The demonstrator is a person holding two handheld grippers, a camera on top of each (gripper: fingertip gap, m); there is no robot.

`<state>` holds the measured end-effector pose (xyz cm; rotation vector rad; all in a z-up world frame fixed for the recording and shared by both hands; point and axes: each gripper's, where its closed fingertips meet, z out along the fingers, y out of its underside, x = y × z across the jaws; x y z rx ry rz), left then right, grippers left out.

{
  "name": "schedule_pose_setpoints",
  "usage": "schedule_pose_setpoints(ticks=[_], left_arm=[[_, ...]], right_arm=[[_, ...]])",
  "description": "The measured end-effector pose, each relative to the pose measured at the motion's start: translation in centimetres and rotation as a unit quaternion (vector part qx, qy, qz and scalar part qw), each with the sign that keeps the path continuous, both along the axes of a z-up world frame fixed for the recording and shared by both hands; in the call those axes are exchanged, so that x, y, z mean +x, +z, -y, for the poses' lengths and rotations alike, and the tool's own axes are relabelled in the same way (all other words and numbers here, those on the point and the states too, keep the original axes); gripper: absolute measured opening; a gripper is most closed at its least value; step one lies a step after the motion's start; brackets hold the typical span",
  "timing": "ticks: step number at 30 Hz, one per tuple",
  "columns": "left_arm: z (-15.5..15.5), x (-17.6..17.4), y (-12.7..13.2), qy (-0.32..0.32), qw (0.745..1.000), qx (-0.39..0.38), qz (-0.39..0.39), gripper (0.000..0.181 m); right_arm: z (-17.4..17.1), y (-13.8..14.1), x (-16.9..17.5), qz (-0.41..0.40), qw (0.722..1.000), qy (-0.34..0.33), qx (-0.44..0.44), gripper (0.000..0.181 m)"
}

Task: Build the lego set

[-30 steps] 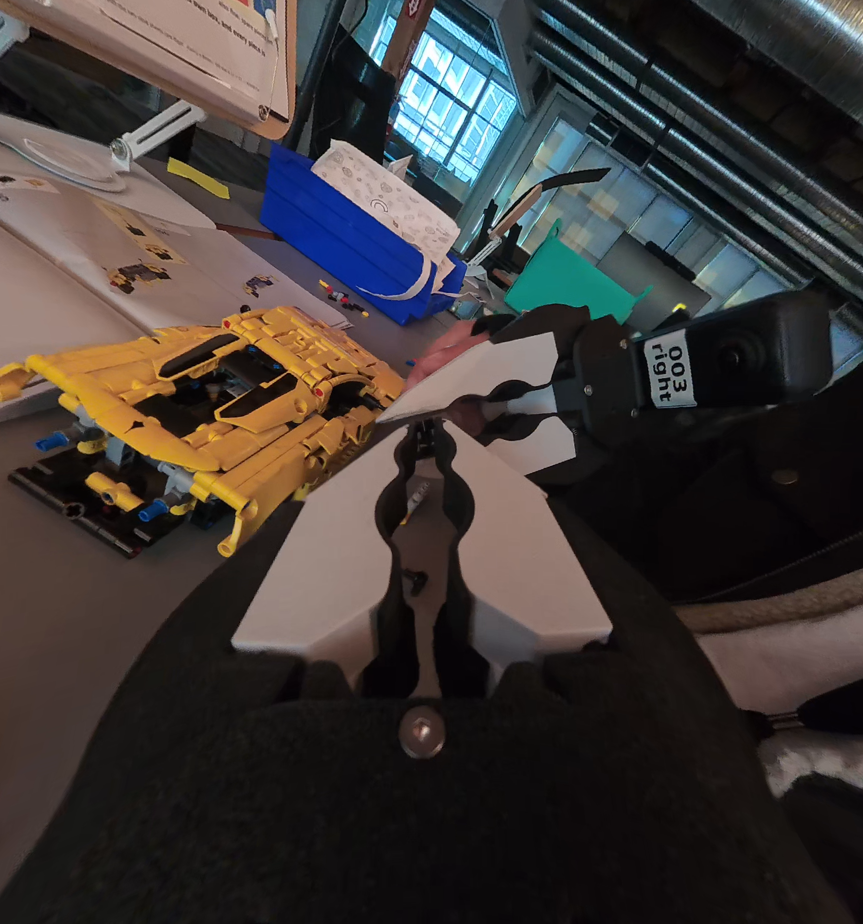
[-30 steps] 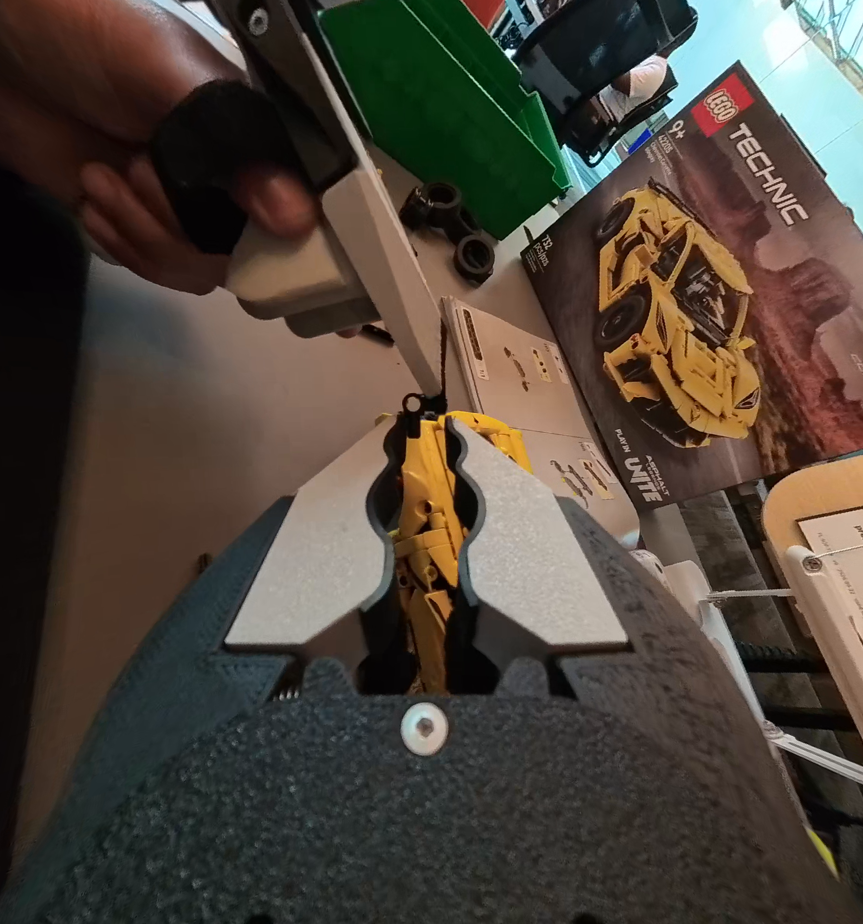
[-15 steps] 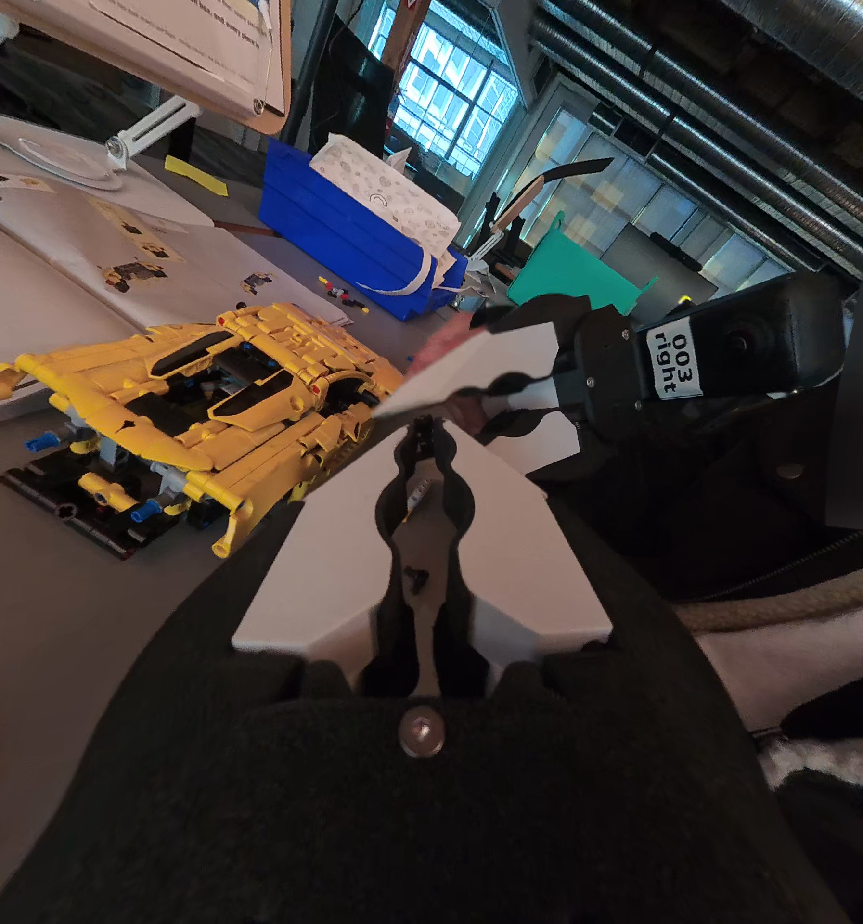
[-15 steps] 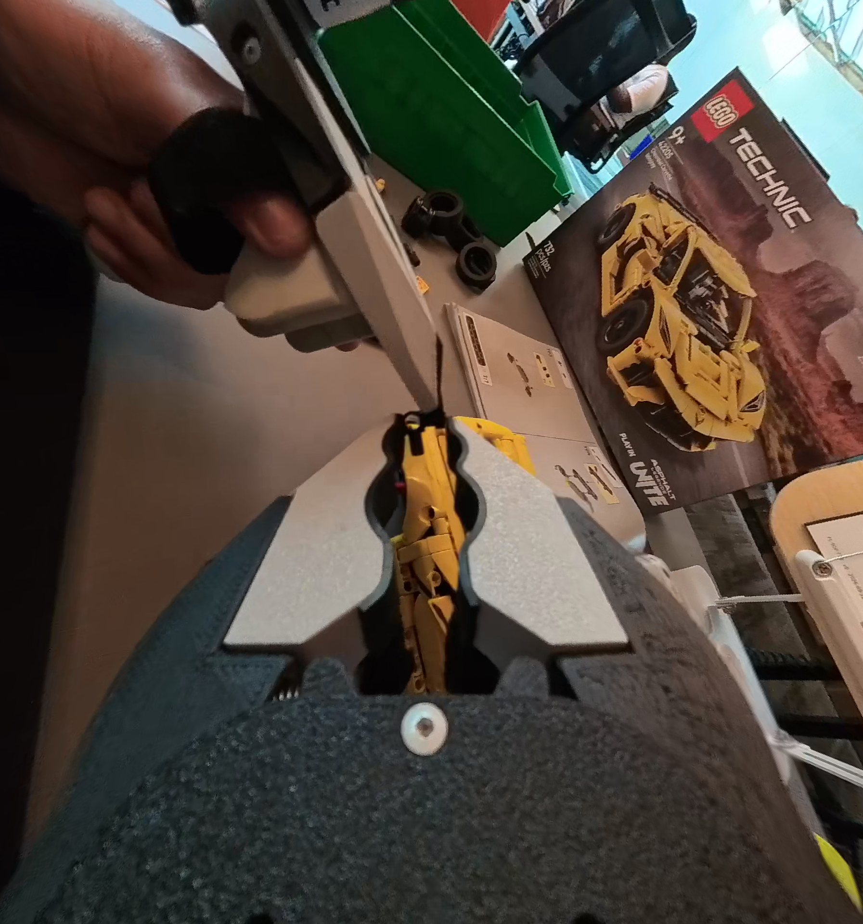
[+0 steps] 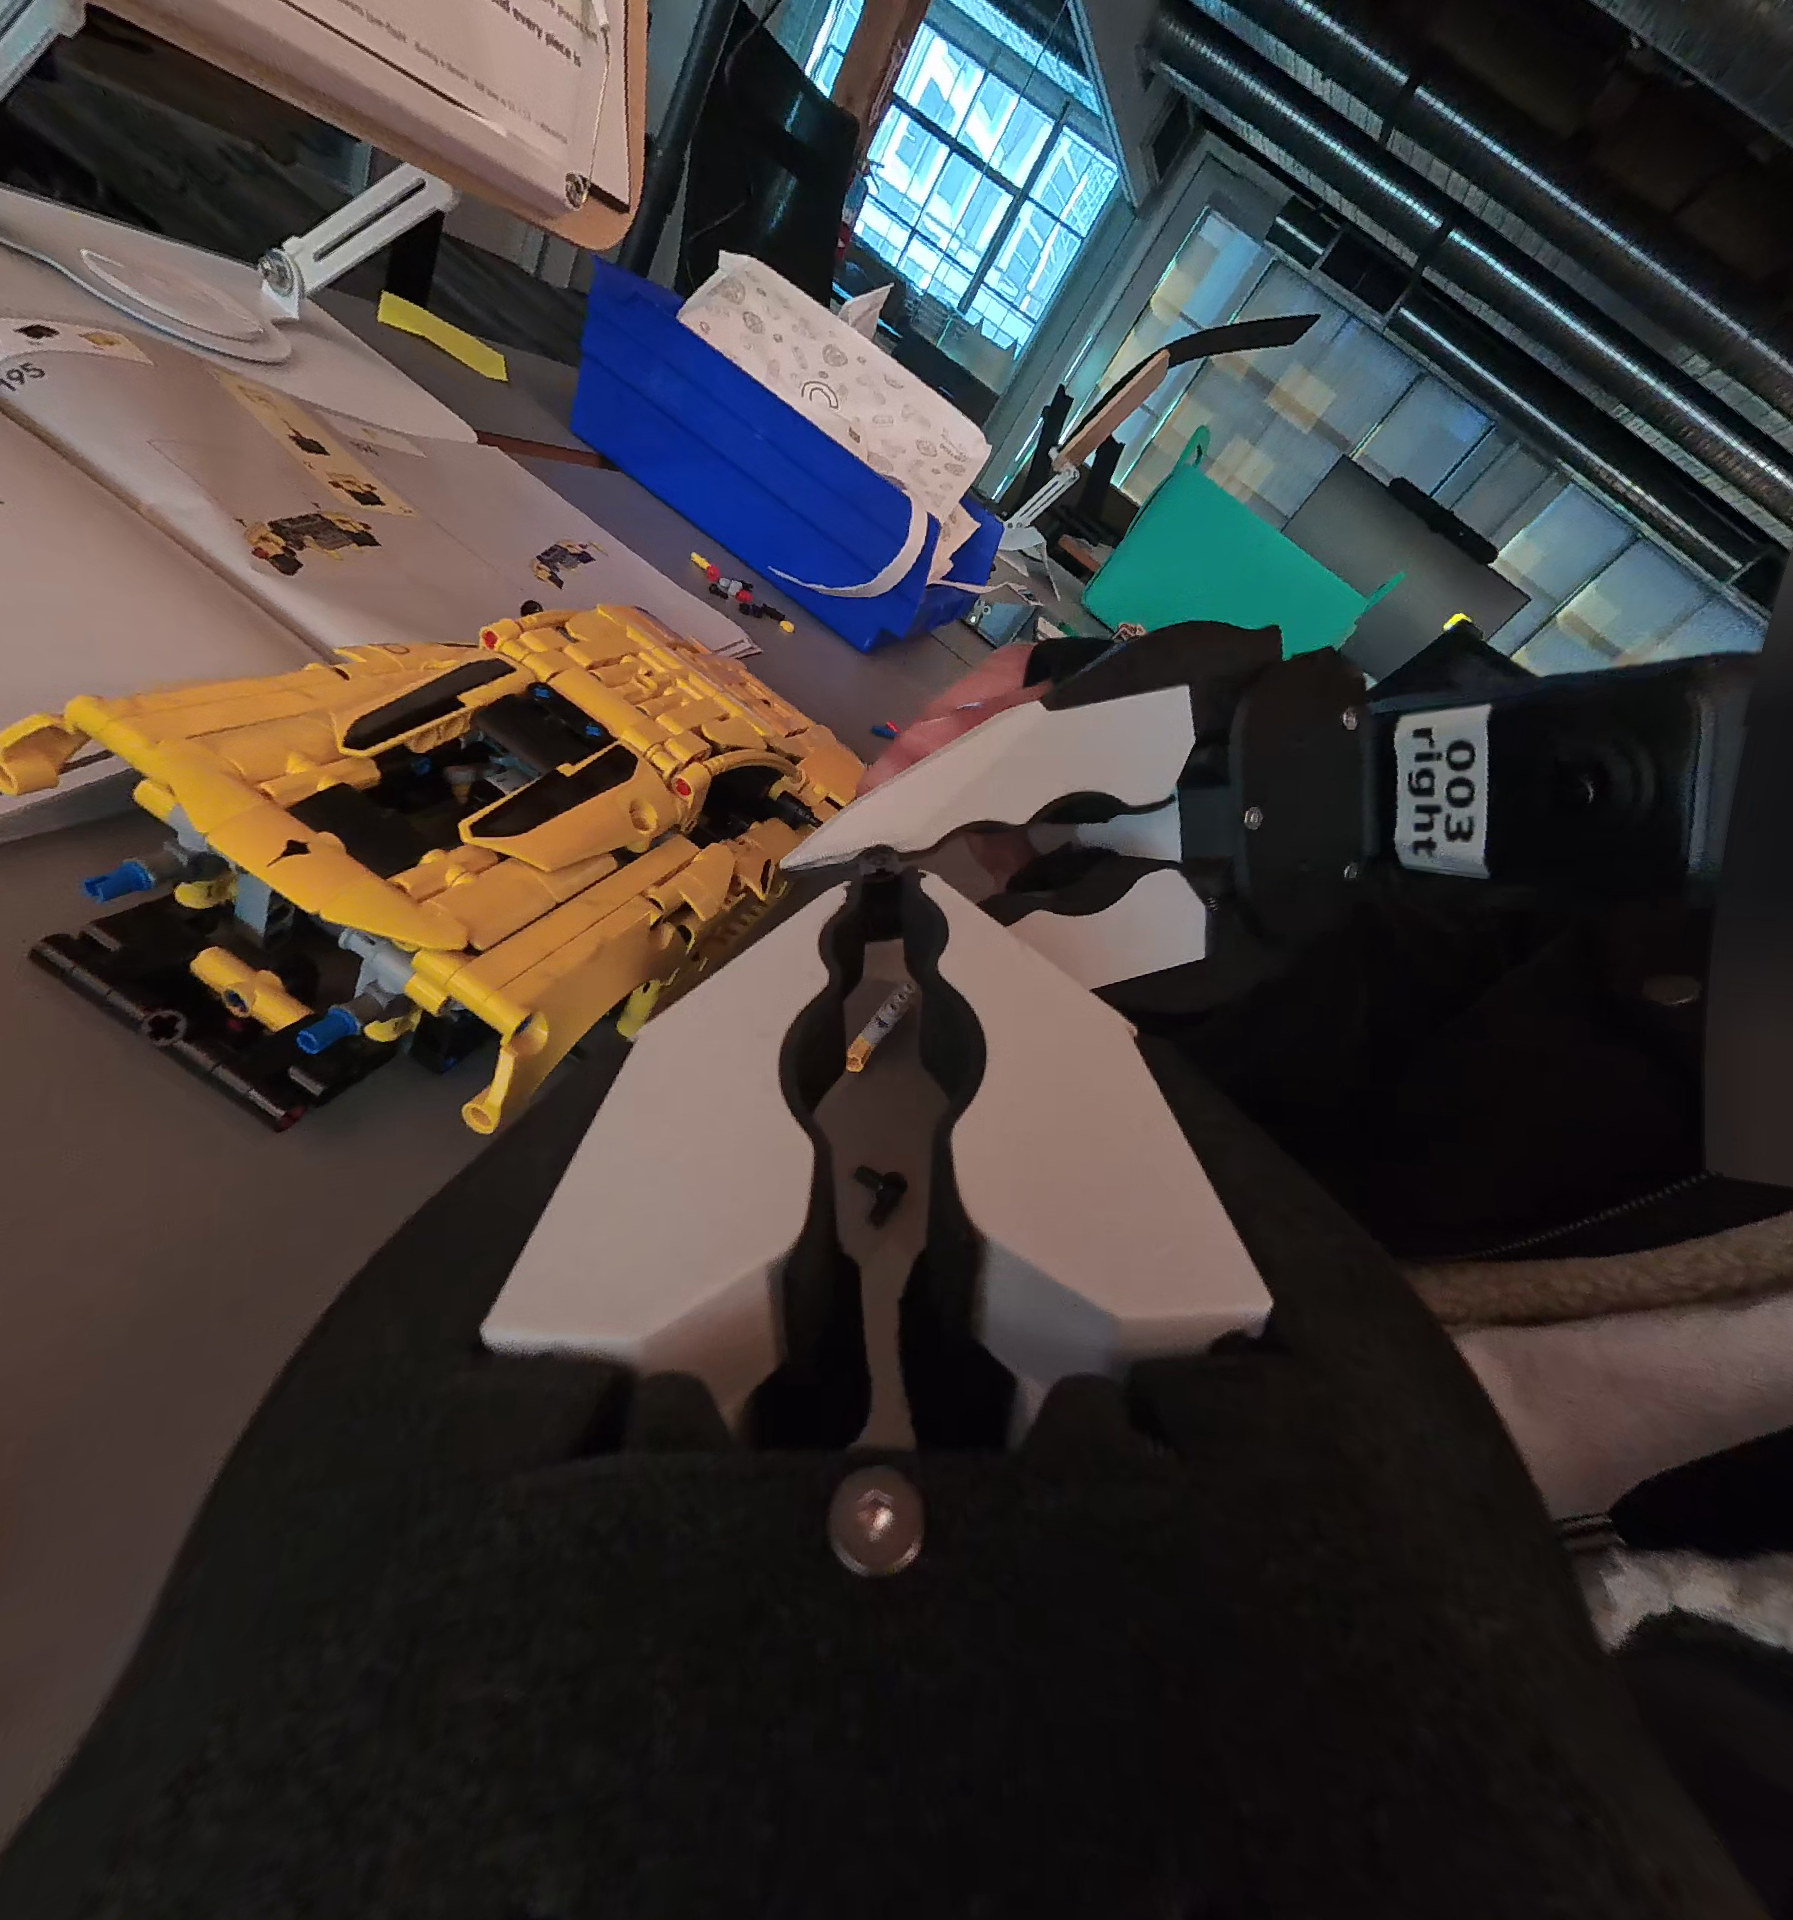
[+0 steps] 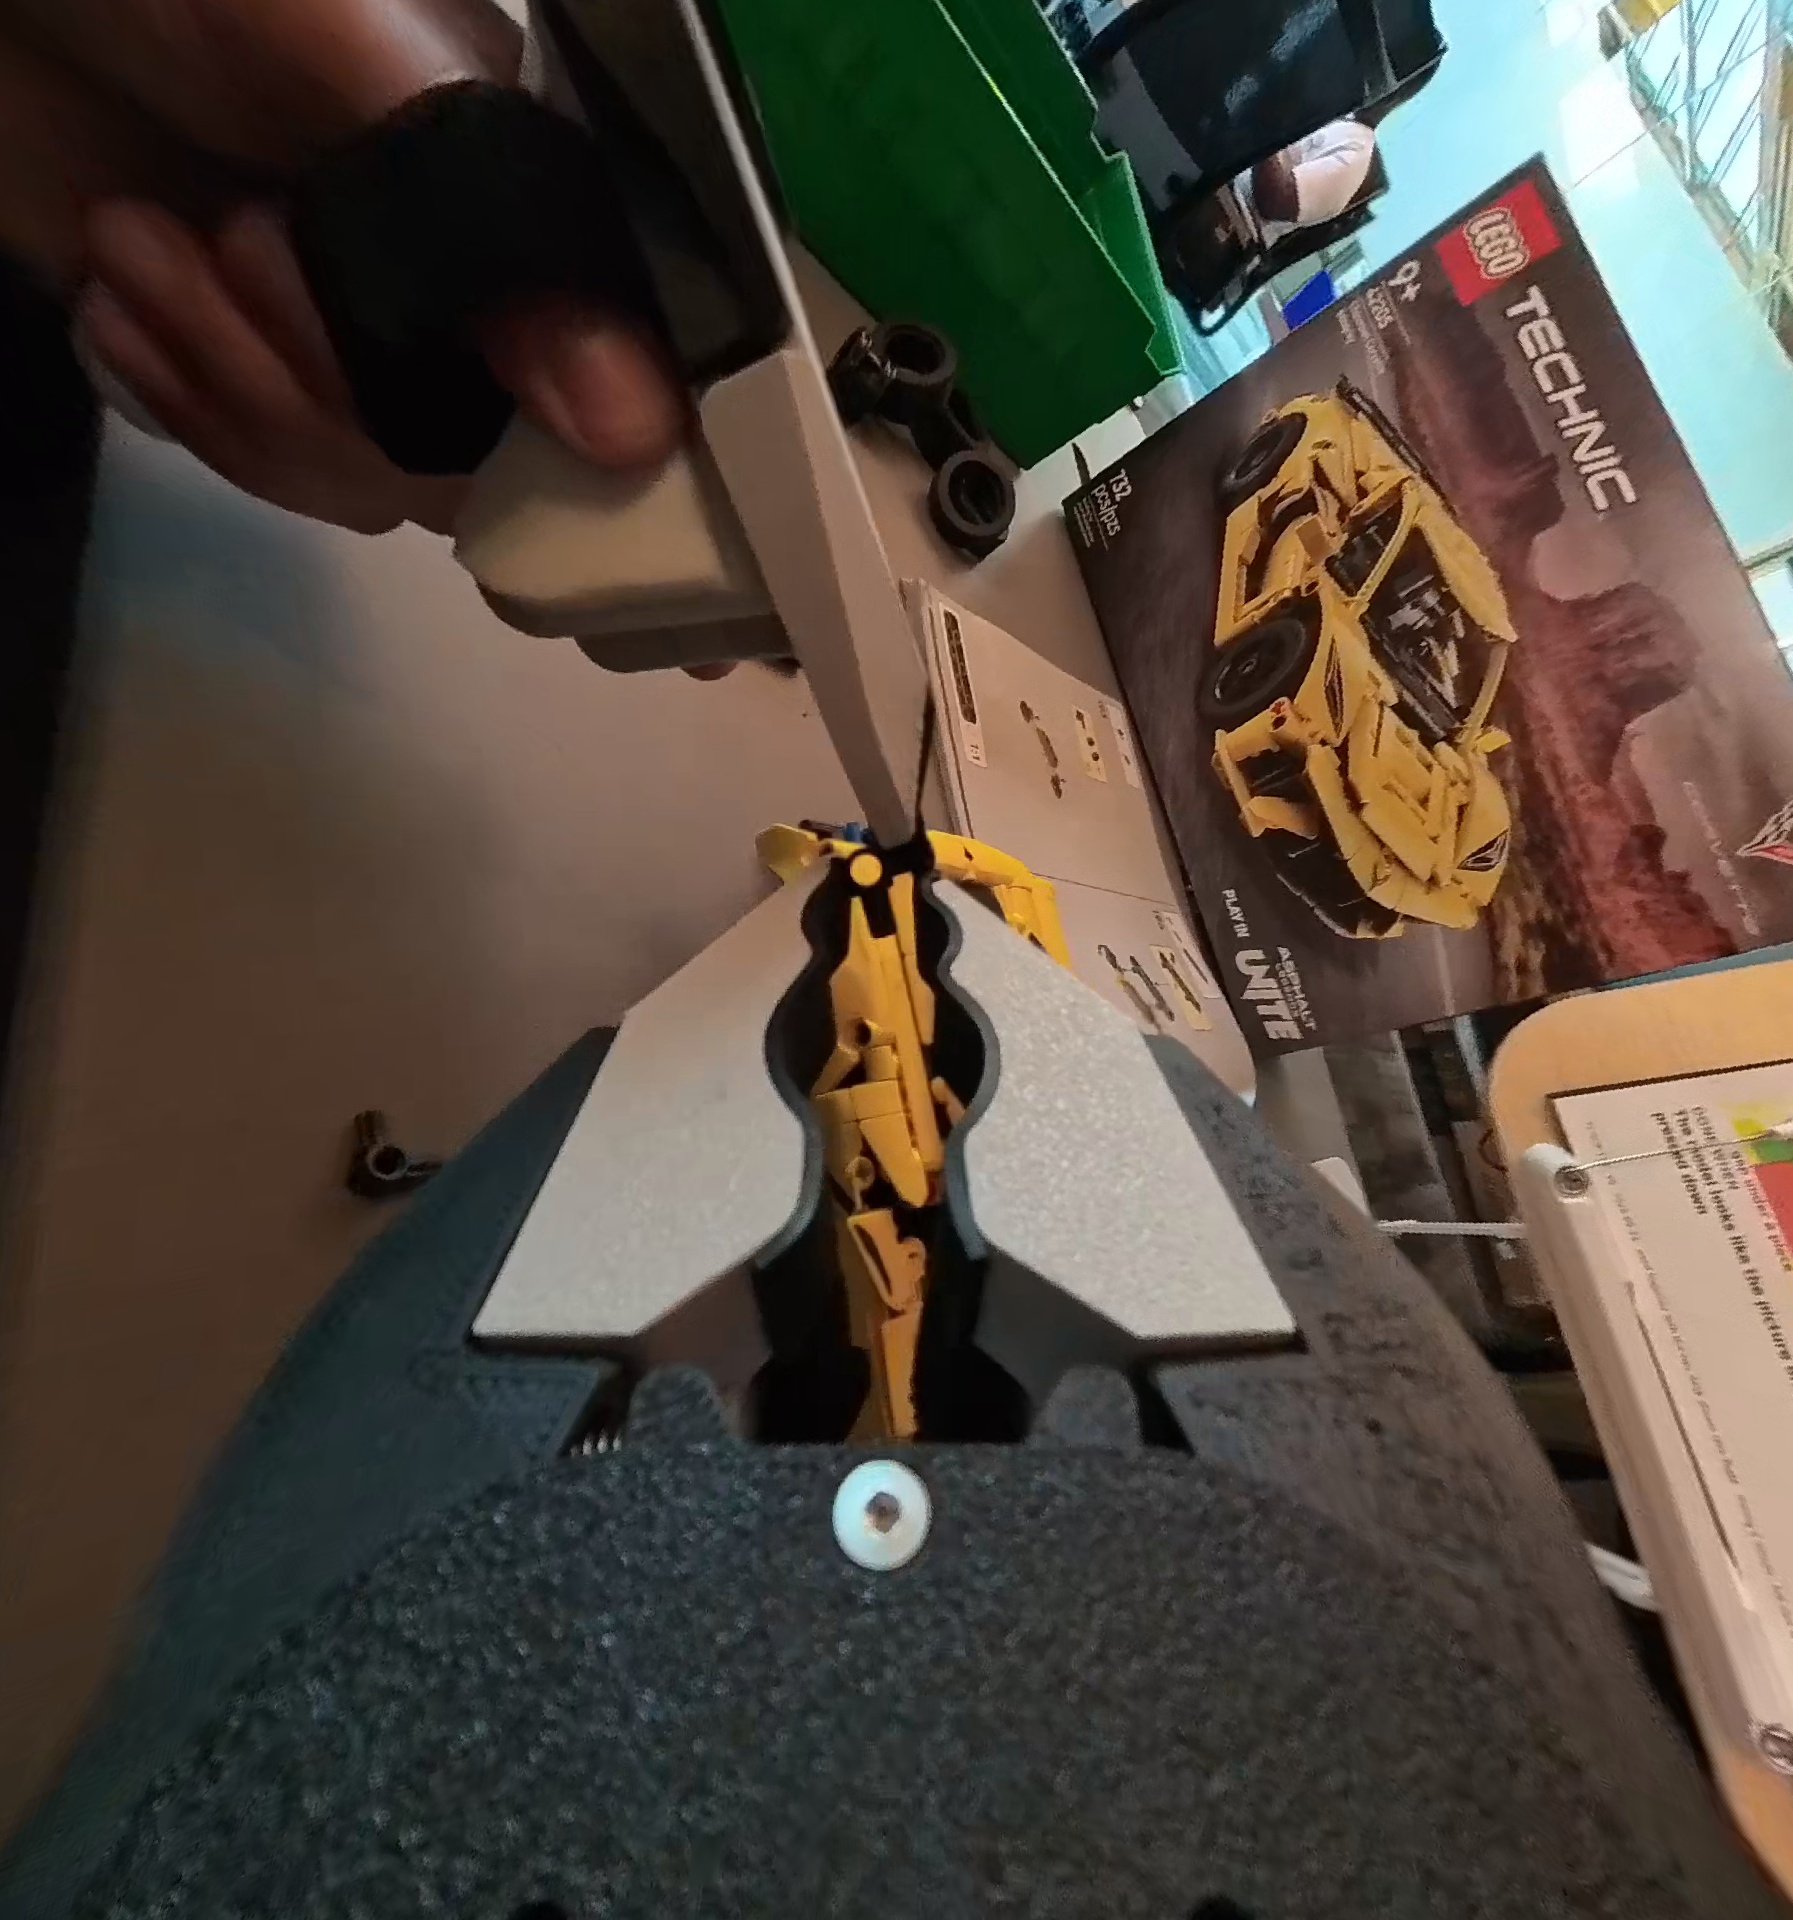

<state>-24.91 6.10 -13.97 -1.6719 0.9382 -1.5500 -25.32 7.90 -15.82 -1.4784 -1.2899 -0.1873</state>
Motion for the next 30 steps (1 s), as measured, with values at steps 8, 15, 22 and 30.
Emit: schedule_pose_setpoints(ticks=[8,15,22,30], left_arm=[[-0.2,-0.1,-0.1,0.000,1.000,-0.011,-0.003,0.006],[-0.9,-1.3,1.8,-0.013,0.993,-0.082,0.079,0.005],[-0.4,-1.6,2.4,-0.045,0.985,-0.124,0.111,0.006],[-0.3,-1.2,1.5,-0.036,0.994,-0.082,0.066,0.005]], right_arm=[[-0.4,0.3,0.1,-0.055,0.998,-0.012,-0.030,0.026],[0.0,2.4,0.0,-0.130,0.991,0.012,-0.007,0.013],[1.3,2.9,-0.7,-0.147,0.987,0.054,-0.022,0.000],[2.3,1.4,-1.3,-0.117,0.987,0.086,-0.061,0.009]])
